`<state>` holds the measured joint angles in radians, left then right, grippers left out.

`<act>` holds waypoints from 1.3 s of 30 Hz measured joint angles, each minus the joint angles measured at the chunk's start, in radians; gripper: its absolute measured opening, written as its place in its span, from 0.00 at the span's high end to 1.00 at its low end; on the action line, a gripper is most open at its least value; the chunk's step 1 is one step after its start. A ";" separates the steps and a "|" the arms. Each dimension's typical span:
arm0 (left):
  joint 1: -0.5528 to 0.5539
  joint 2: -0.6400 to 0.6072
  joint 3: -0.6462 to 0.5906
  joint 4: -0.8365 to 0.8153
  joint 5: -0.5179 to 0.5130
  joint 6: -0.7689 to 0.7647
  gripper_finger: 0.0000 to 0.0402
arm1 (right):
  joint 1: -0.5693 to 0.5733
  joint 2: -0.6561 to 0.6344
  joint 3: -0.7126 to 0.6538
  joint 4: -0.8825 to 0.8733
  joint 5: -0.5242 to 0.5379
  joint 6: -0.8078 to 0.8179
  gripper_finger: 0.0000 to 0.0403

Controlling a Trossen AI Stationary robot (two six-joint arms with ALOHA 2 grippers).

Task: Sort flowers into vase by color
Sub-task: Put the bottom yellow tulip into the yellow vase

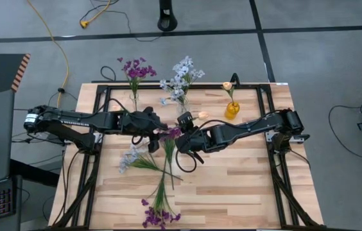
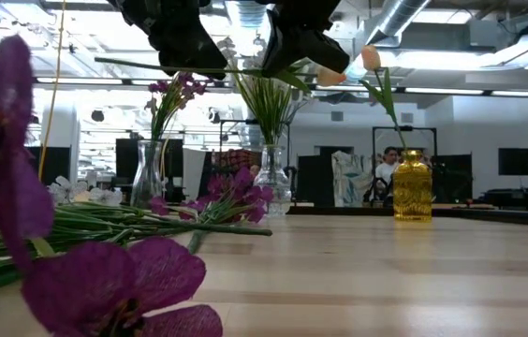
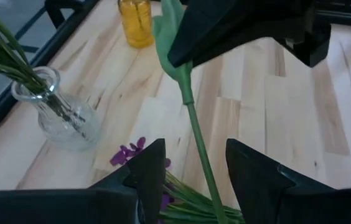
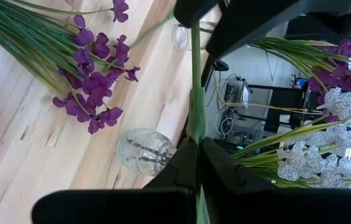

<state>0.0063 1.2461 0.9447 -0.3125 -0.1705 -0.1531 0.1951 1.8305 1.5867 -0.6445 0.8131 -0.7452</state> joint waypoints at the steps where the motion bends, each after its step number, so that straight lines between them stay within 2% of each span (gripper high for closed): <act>1: 0.000 0.000 0.000 -0.003 0.004 -0.006 0.63 | 0.000 0.000 0.000 0.000 0.000 0.000 0.91; 20: 0.000 0.000 0.000 -0.047 0.007 -0.028 0.98 | 0.000 0.000 0.000 0.107 0.001 -0.126 0.91; 25: 0.000 0.000 0.000 -0.047 0.007 -0.026 0.99 | 0.000 0.000 0.000 0.107 0.001 -0.127 0.90; 30: 0.000 0.000 0.000 -0.042 0.006 -0.025 1.00 | 0.000 0.000 0.000 0.106 0.003 -0.104 0.85; 39: 0.000 0.000 0.000 -0.036 0.005 -0.025 1.00 | 0.000 0.000 0.000 0.108 0.001 -0.005 0.66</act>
<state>0.0063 1.2465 0.9447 -0.3481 -0.1650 -0.1779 0.1948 1.8305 1.5867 -0.5369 0.8145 -0.7503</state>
